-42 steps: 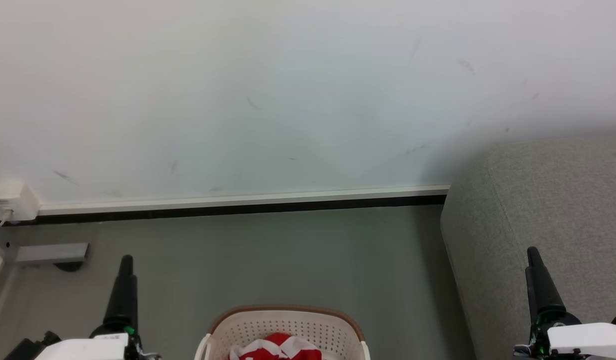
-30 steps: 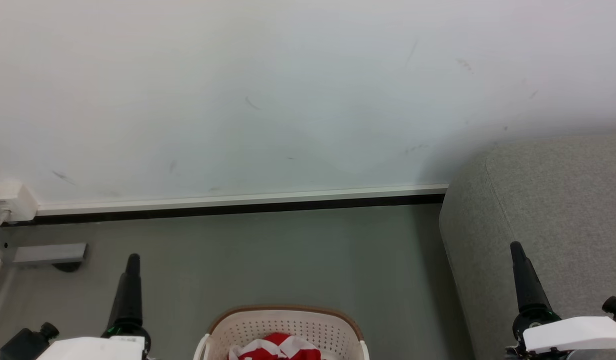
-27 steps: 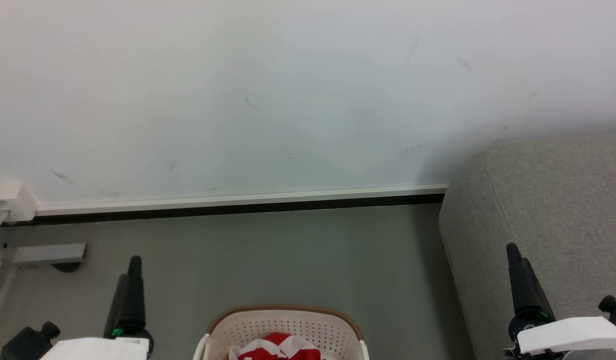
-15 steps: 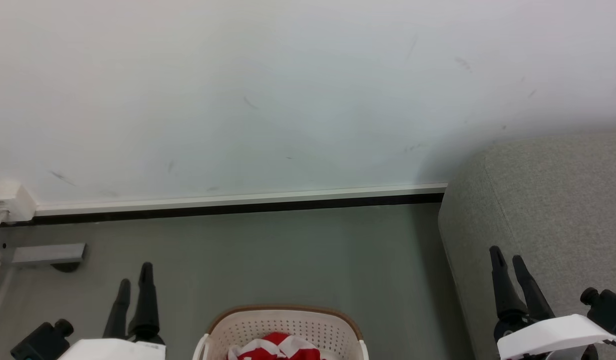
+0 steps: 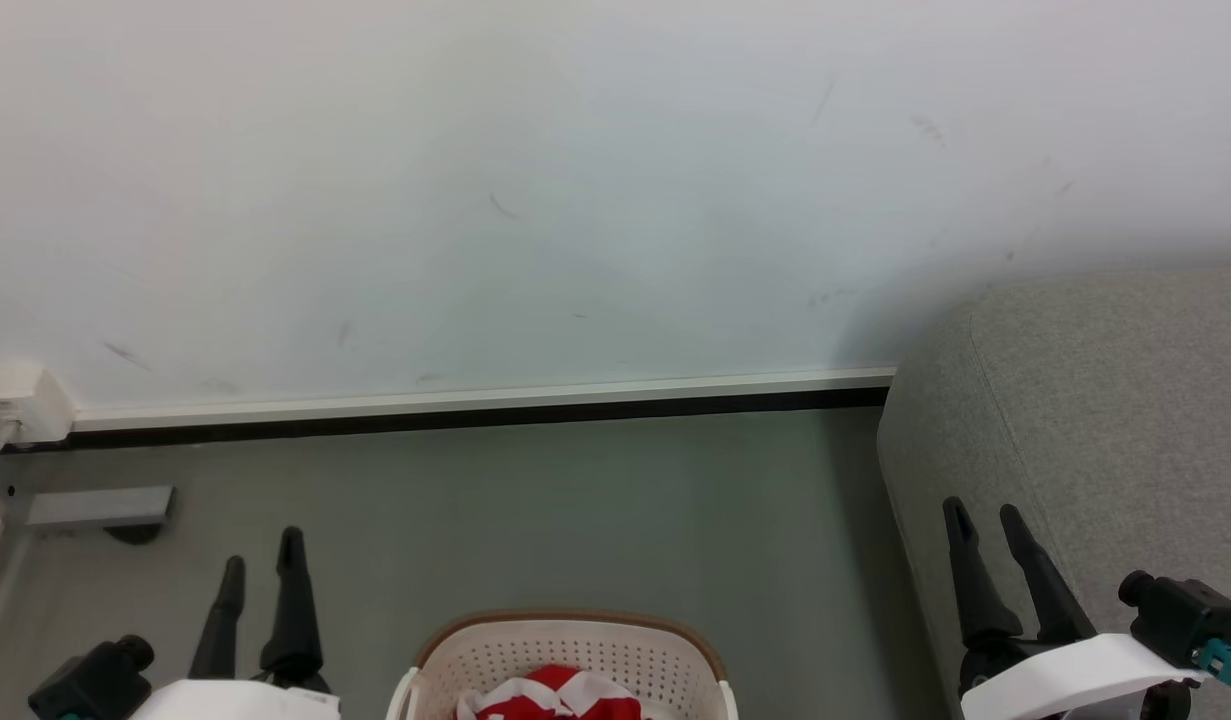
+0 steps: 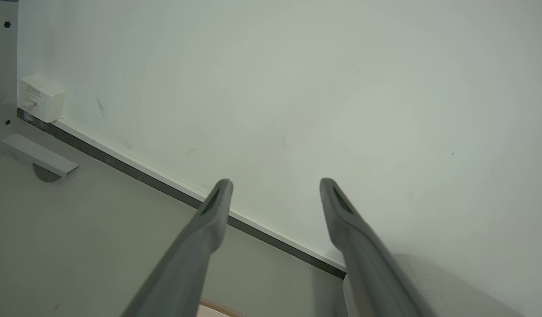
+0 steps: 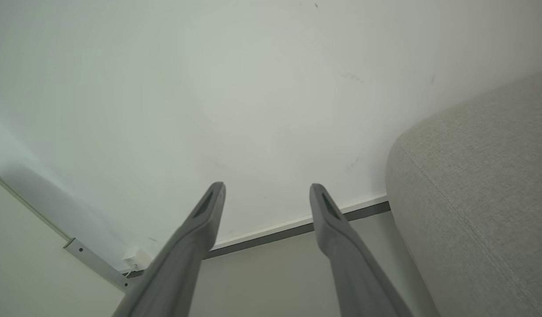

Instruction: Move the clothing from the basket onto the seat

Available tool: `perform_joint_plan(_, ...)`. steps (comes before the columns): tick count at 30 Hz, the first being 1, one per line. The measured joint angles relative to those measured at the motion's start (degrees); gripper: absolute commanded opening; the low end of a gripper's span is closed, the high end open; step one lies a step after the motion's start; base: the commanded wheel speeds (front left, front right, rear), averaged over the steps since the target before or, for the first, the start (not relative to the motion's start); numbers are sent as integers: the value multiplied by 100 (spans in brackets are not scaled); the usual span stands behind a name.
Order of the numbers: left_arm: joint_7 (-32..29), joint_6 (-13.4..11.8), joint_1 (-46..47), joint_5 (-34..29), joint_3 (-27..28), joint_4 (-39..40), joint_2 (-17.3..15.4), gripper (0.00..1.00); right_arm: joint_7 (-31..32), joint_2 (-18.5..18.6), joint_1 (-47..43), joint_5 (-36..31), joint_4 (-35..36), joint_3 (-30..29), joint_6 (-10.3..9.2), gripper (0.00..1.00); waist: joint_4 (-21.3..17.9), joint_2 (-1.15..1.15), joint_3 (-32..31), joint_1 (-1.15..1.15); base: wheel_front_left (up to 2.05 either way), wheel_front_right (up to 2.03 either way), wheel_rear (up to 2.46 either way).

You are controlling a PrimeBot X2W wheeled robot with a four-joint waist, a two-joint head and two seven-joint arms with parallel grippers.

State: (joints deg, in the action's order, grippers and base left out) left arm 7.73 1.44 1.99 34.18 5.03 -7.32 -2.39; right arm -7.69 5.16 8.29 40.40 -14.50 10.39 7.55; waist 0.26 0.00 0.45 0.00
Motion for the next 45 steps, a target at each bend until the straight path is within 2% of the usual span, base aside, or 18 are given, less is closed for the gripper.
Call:
perform_joint_plan(22,314,-98,-73,-1199,-56,162,-11,100,-308,60,104,-1068,23,366,0,100,27,0,-5,0,0,0,0)
perform_joint_plan(45,565,-149,-126,-2324,-63,109,-21,100,-586,44,190,-2071,47,443,0,100,18,0,2,0,0,0,0)
